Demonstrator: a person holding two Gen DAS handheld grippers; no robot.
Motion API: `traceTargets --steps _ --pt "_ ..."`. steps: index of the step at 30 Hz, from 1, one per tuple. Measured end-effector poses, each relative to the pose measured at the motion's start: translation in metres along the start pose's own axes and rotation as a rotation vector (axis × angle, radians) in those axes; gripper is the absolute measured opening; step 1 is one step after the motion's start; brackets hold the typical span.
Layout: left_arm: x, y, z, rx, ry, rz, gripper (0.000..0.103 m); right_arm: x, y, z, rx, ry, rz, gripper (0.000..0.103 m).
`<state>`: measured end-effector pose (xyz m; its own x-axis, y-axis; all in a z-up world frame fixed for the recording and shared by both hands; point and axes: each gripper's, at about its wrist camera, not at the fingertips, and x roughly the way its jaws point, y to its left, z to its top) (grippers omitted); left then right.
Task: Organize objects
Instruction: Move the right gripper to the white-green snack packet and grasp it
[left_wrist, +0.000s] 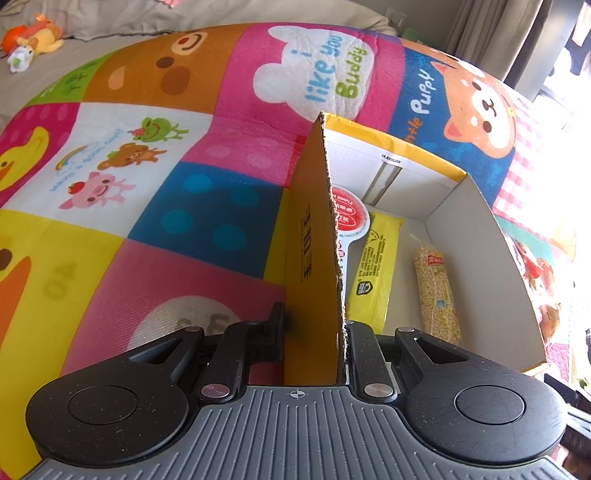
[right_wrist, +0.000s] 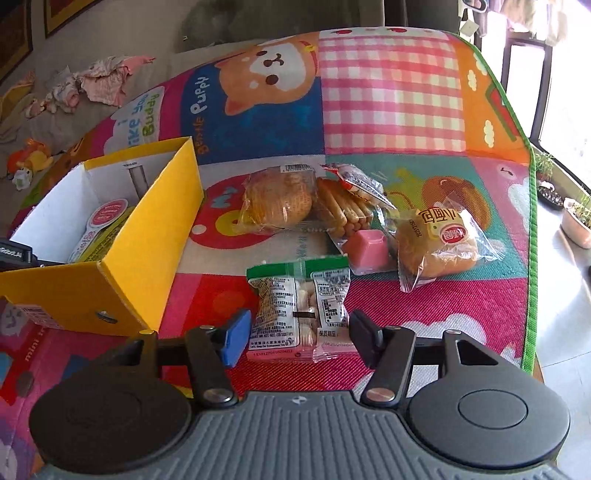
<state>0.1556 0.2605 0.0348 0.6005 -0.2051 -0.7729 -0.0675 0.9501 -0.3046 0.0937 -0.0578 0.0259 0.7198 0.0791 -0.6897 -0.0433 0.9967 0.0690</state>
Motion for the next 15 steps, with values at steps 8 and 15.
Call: traceTargets --steps 8,15 --pt "0.000 0.001 0.000 -0.003 -0.004 -0.005 0.019 -0.027 0.017 -0.020 -0.034 0.038 0.081 0.058" --pt "-0.001 0.002 -0.001 -0.009 -0.007 -0.014 0.019 -0.041 0.027 -0.019 -0.068 0.000 0.078 0.071"
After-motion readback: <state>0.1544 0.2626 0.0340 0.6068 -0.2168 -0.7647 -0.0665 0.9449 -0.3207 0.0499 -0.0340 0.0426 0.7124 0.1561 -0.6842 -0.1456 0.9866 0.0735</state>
